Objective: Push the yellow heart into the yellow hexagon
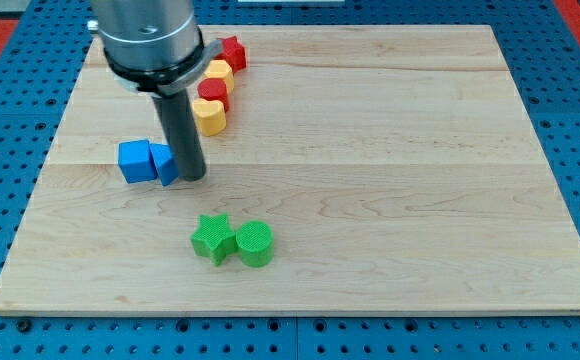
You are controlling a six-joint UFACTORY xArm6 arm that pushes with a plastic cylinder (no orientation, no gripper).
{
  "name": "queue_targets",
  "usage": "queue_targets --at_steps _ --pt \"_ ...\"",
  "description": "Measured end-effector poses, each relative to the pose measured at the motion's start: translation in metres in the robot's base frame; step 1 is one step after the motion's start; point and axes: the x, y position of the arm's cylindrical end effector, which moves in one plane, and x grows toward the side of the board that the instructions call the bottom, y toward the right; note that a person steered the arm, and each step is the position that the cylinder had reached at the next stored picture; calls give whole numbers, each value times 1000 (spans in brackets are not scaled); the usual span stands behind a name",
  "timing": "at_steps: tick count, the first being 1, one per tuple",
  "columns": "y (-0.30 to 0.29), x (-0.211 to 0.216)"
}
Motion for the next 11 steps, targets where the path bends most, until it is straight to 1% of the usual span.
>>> queue_targets --at_steps 1,2,3,5,7,8,10,11 --pt "44 -43" --pt "44 -68" --pt "26 -68" --pt "-64 -69" --pt "-69 -126" --pt "-62 -127" --pt "-27 -141" --pt "-41 -143"
